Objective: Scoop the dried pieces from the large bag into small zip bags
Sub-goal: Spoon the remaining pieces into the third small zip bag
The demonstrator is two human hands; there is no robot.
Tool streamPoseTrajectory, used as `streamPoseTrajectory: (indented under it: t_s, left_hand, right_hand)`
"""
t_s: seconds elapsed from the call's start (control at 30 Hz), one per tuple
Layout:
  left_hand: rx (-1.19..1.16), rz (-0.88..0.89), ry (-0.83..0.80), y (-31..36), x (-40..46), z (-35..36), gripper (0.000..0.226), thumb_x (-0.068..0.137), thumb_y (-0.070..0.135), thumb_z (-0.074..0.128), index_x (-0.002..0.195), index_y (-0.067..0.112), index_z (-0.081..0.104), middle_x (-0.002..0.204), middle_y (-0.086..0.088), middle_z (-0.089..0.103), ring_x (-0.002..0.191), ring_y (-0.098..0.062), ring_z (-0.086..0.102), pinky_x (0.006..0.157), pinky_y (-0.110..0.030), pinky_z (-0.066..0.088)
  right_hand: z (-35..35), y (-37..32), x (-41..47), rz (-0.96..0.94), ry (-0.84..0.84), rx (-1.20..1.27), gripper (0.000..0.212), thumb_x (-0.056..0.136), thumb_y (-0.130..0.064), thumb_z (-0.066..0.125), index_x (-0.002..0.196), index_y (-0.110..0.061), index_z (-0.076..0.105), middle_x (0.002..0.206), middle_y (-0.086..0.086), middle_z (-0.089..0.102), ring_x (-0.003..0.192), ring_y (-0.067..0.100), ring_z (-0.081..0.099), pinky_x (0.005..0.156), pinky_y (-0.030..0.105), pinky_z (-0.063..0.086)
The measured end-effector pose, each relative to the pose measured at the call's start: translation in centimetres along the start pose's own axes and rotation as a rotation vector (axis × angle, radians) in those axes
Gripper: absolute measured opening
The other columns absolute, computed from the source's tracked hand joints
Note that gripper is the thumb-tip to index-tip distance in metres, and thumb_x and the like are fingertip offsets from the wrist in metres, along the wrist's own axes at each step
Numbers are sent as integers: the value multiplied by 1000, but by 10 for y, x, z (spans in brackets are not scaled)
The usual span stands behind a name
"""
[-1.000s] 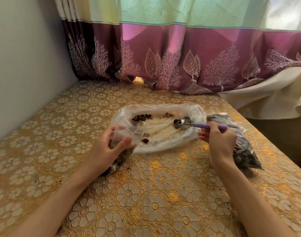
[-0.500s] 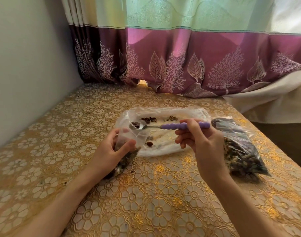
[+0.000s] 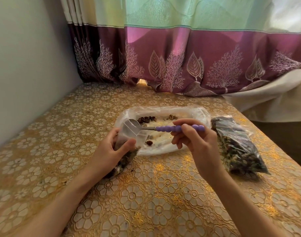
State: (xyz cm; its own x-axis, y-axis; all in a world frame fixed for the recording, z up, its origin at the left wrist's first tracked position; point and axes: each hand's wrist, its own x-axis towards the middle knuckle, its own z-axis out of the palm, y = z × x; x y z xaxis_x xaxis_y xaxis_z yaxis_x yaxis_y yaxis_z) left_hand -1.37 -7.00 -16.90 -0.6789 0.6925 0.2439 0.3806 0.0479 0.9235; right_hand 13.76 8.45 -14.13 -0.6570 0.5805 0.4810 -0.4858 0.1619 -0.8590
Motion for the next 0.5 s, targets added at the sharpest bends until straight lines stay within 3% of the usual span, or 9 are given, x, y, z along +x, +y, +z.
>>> streamPoseTrajectory:
  t_s: [0.1,0.3,0.5]
  left_hand:
    - [21,-9,-8,-3,0,-2,45,62,60,57,103,41,49,87,8,69,72,-8,70,56,-21,53]
    - [28,-2,-20,-6,2,-3,45,66,59,57,106,39,51,86,18,71,77,-5,69,65,-24,54]
    - [46,-2,-14,-7,2,-4,42,67,58,57,104,40,50,86,9,72,78,-5,69,69,-25,53]
  right_hand:
    - [-10,3,7,28,112,21,21,95,-6,45,83,-2,63,68,2,71,55,13,59,48,19,47]
    - [-36,20,29,103,366,-232,34,98,-20,46,76,-5,67,69,2,73,52,10,59,45,17,47]
    - [-42,35,50,215,416,-307,41,99,-23,46,65,-15,67,76,14,73,62,22,62,61,31,51]
